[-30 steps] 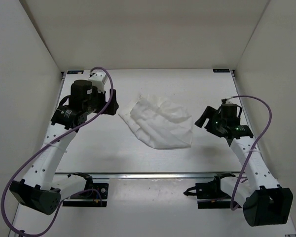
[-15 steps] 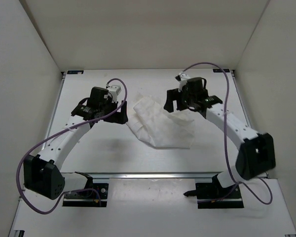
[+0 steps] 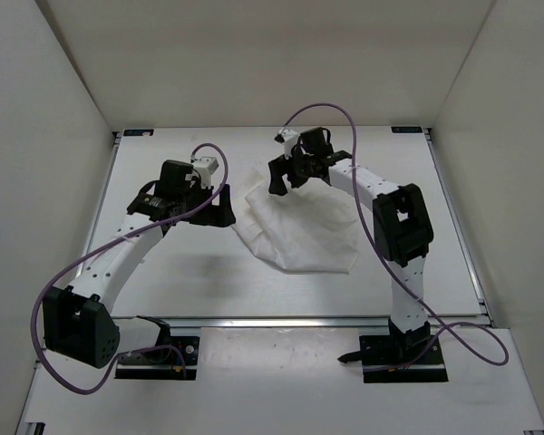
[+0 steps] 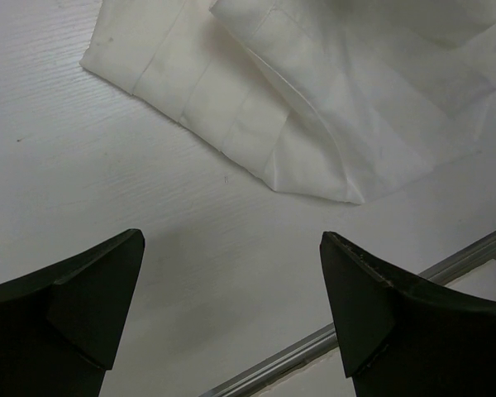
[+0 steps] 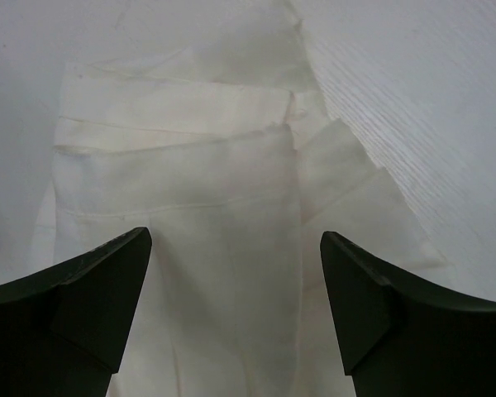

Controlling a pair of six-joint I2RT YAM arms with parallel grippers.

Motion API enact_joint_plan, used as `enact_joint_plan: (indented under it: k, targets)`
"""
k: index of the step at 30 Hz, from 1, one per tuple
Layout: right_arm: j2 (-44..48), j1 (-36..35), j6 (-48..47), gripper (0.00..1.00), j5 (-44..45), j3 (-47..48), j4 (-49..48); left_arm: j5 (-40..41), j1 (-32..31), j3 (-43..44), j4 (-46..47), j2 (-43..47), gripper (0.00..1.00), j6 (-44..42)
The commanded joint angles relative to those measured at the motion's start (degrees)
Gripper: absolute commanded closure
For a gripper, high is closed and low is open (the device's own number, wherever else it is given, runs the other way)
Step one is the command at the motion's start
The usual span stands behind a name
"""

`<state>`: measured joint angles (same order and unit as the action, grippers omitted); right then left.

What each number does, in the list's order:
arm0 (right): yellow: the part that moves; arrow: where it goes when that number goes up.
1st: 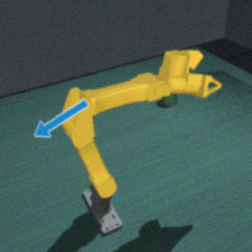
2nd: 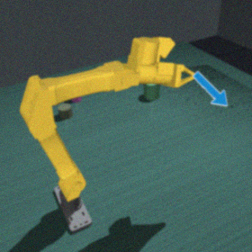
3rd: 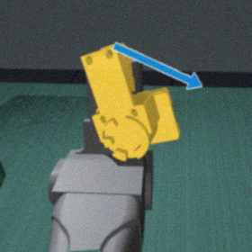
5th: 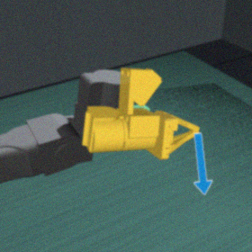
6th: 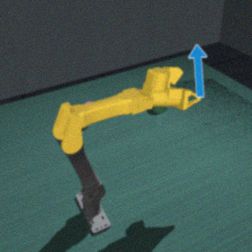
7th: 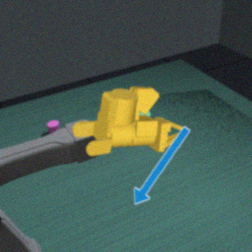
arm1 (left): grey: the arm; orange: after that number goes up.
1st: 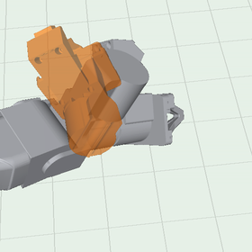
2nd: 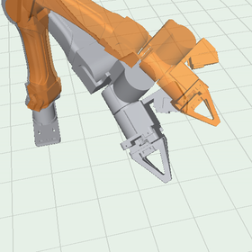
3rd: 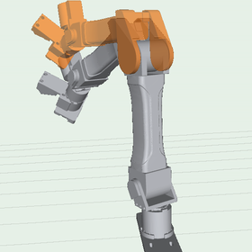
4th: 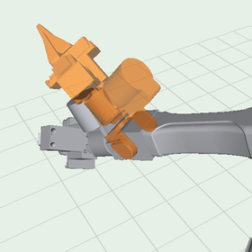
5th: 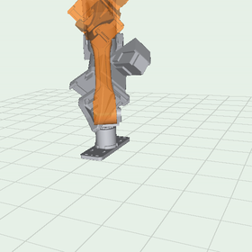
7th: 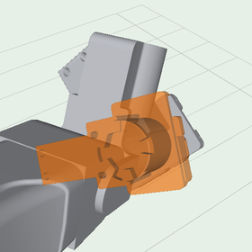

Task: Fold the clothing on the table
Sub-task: Flatten the skirt out

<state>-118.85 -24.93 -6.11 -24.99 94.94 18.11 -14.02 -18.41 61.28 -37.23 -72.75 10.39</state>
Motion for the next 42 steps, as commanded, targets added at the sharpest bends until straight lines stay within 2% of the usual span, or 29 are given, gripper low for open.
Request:
enact_joint_plan:
  k: [1,5,6,7,8,9,10,13,16,22,25,29,31,33,36,42]
  targets:
    - [-3.05,-0.82,0.03,0.19,-5.76,4.02,-2.81,-3.29,0.31,-0.54,1.03,0.33,0.01,0.42]
    - [-8.15,-1.44,0.75,0.21,-6.55,8.33,-2.02,-3.99,0.75,-0.1,0.14,-0.46,0.01,-0.29]
    - [-8.42,-1.61,1.01,0.32,-7.17,8.34,-1.94,-3.82,0.92,-0.02,0.14,-0.2,0.01,-0.46]
    - [-9.2,-1.79,1.62,0.4,-7.52,8.86,-1.76,-4.08,0.75,-0.02,0.14,-0.46,0.01,-0.81]
    - [-9.73,-1.88,1.63,0.63,-7.7,9.12,-2.37,-3.91,0.75,-0.54,0.14,-0.29,0.01,-0.99]
    - [-9.82,-2.23,1.71,0.9,-6.74,9.3,-2.2,-4.34,1.18,-1.07,-0.03,-0.2,0.01,-0.99]
    - [-9.82,-2.23,2.32,0.99,-5.87,9.65,-1.33,-3.91,0.93,-0.81,-0.03,-0.29,0.01,-0.99]
    - [-7.47,-2.32,3.9,1.0,-4.54,9.49,0.17,-3.47,1.36,-1.16,1.1,-0.29,0.01,-0.73]
    - [0.61,-1.7,4.96,1.0,-3.58,4.05,0.17,-4.08,2.41,-1.34,4.27,-1.69,0.01,0.85]
    - [31.6,-0.91,7.95,1.0,1.34,-20.55,-7.29,-5.23,2.42,-3.0,13.76,-3.63,0.01,4.19]
    - [41.56,-0.13,11.72,1.0,4.86,-32.85,-7.39,-6.97,2.51,-5.63,22.87,-4.33,0.02,7.26]
    - [51.23,4.09,17.52,1.0,3.46,-42.8,-5.54,-14.78,0.93,-9.5,36.51,-8.09,0.04,10.17]
    - [55.97,5.15,19.9,1.0,4.16,-48.68,-5.98,-15.25,-1.35,-8.55,41.79,-10.73,0.04,9.21]
    - [60.37,6.38,21.74,1.0,5.92,-52.99,-6.07,-12.97,-4.68,-5.66,41.28,-14.16,0.02,7.46]
    - [65.84,10.85,23.94,1.0,2.6,-57.91,-4.23,-11.73,-7.94,0.4,39.7,-19.79,0.01,4.38]
    - [72.43,16.49,26.67,1.0,-0.4,-65.4,-4.48,-13.3,-9.71,6.04,41.89,-30.94,0.02,4.28]
